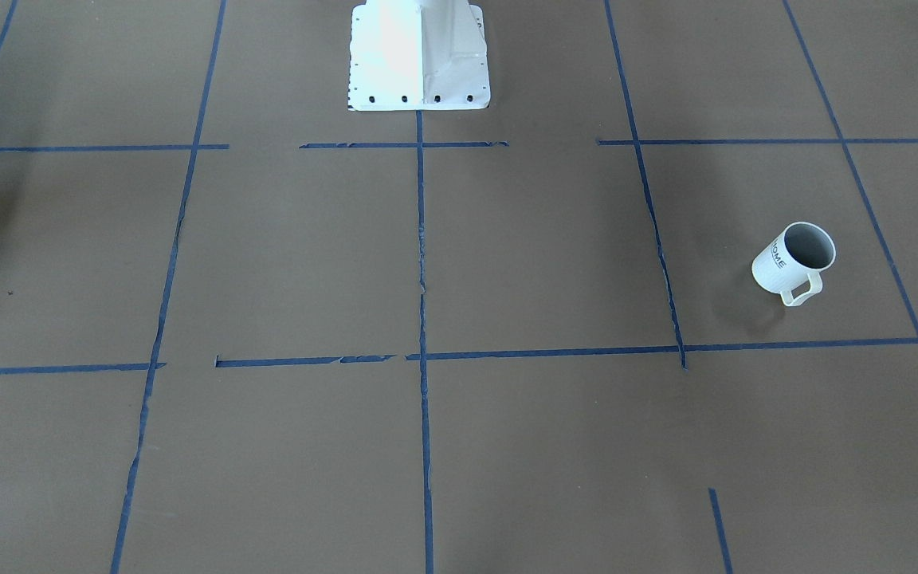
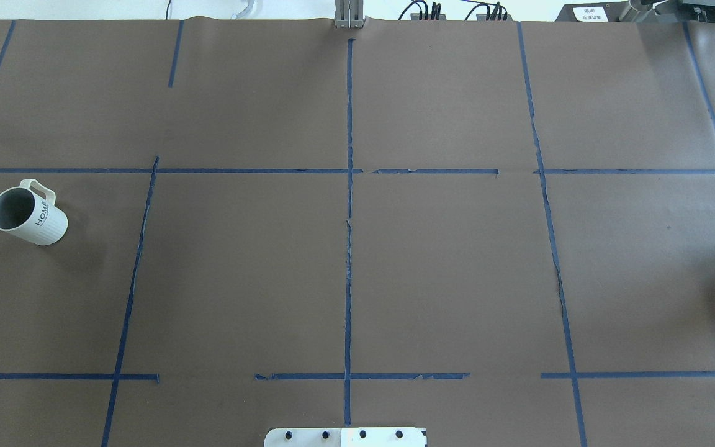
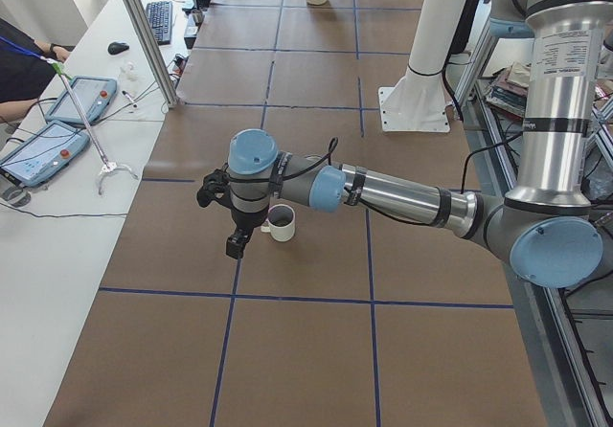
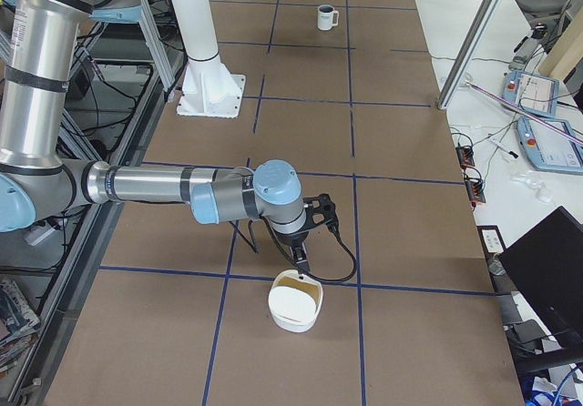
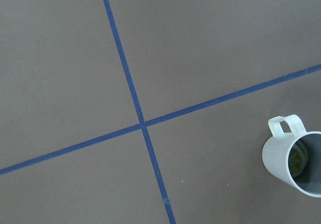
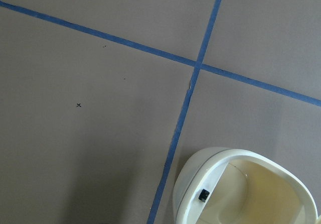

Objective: Left arm hands cup to right arm to dump lemon

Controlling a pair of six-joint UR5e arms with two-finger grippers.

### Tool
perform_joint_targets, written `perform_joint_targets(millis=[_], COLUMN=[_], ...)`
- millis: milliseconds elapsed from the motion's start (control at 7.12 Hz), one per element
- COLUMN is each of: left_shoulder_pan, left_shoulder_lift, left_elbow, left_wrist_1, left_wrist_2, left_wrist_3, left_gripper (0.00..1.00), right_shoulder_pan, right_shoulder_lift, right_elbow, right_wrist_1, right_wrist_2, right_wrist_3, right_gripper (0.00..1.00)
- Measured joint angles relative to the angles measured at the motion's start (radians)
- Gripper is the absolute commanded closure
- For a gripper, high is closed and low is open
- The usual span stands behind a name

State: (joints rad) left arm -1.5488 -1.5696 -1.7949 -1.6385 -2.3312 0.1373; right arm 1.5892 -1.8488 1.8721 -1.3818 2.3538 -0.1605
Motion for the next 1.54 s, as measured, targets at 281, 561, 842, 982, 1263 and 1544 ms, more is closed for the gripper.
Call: perform_joint_targets(millis=[281,561,842,982,1263,1544], left_shoulder_pan=[0.018,0.095,0.221,0.296,0.39,0.425], left_shoulder_lift=[0.03,0.044,0.051,0.052,0.051,0.052], left_elbow=[-0.013,-0.009,0.019,0.043,0.089,0.102], left_wrist_1=[-0.034,-0.082,-0.21,-0.284,-0.367,-0.383], left_wrist_2=[-0.003,-0.001,0.024,0.066,0.124,0.136], left_wrist_3=[-0.085,-0.32,-0.546,-0.641,-0.741,-0.76], left_gripper=[0.0,0.02,0.02,0.05,0.12,0.26], right_shoulder_pan=[0.0,0.001,0.001,0.001,0.002,0.001], right_shoulder_lift=[-0.004,-0.007,-0.01,-0.011,-0.012,-0.01], right_elbow=[-0.002,-0.003,-0.004,-0.004,-0.004,-0.004], right_wrist_1=[0.022,0.027,0.029,0.029,0.029,0.029], right_wrist_2=[0.011,0.014,0.014,0.014,0.013,0.012], right_wrist_3=[0.006,0.007,0.006,0.006,0.006,0.007], right_gripper=[0.0,0.0,0.0,0.0,0.0,0.0])
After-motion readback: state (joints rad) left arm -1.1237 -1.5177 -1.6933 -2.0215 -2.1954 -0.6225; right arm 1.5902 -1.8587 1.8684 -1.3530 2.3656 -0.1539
